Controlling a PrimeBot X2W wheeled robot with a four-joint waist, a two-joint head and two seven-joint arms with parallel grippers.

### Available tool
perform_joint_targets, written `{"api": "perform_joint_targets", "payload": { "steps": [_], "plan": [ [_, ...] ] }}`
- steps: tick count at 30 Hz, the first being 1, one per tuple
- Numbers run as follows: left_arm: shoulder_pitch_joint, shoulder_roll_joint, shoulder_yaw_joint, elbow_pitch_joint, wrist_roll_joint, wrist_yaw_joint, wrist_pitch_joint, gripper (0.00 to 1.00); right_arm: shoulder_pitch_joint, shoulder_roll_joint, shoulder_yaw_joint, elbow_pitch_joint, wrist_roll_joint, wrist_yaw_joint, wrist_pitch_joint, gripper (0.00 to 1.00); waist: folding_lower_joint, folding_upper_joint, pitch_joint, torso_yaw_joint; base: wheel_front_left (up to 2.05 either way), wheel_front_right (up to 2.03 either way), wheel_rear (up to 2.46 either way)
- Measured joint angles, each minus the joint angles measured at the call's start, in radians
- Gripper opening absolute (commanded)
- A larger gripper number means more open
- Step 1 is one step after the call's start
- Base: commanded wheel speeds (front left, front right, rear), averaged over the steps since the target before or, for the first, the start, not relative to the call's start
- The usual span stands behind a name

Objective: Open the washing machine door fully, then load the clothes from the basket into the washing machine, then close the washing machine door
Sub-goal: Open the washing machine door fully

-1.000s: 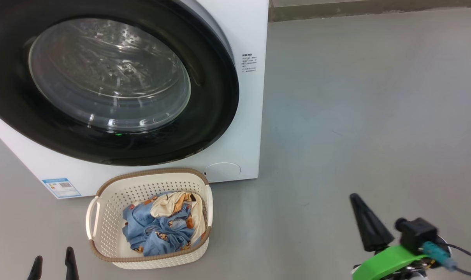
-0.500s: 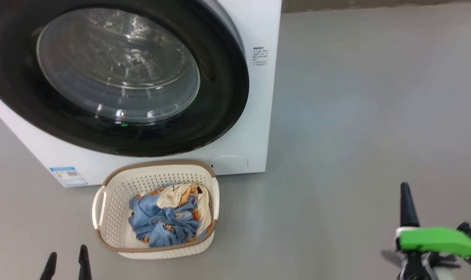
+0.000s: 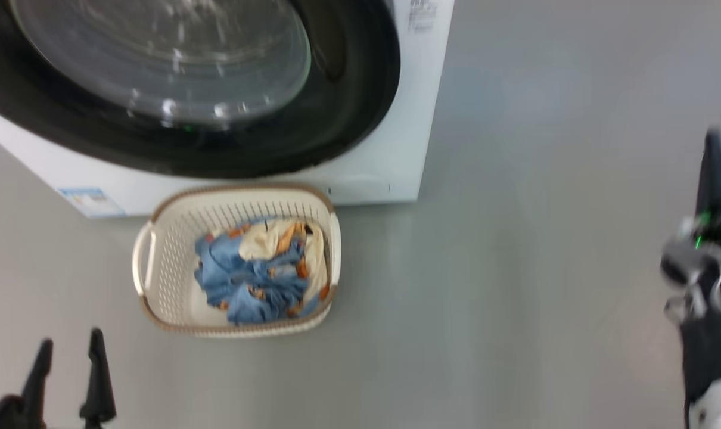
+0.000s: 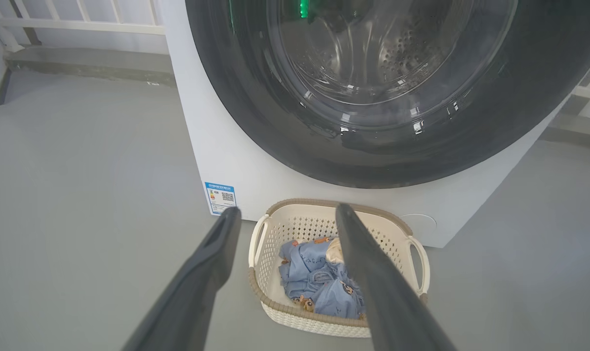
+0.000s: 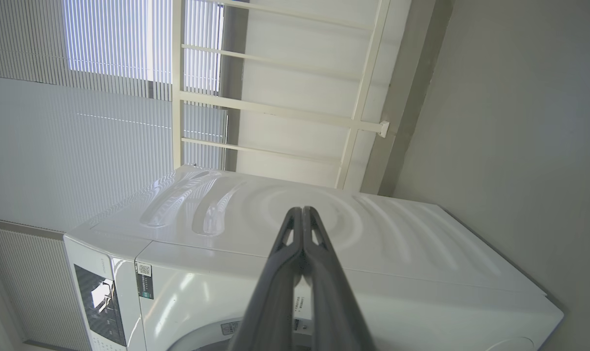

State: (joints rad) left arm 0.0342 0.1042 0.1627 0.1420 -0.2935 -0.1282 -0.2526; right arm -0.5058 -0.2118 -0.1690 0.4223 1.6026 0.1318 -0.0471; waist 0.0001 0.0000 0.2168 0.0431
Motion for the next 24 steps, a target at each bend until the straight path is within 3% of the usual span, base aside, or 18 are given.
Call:
{"api": "perform_joint_targets", "payload": {
  "steps": [6,14,24],
  "plan": [
    [-0.058,0.000,0.008,-0.011,-0.020,0.000,-0.002,1.00,-0.166,-0.019,-0.013,-0.028,0.030,0.000,0.073,0.00,0.0001,0.0000,0.118,0.007,0.00,0.00,0.00],
    [-0.084,0.006,0.010,-0.012,-0.021,0.000,-0.002,1.00,-0.272,-0.041,0.009,-0.046,0.018,0.000,0.164,0.00,0.0001,0.0000,0.234,0.024,0.00,0.00,0.00],
    [-0.086,0.021,0.007,-0.013,-0.020,0.000,-0.002,1.00,-0.412,-0.007,0.138,-0.060,-0.002,0.000,0.334,0.00,0.0000,0.0000,0.328,0.031,0.00,0.00,0.00]
  ]
}}
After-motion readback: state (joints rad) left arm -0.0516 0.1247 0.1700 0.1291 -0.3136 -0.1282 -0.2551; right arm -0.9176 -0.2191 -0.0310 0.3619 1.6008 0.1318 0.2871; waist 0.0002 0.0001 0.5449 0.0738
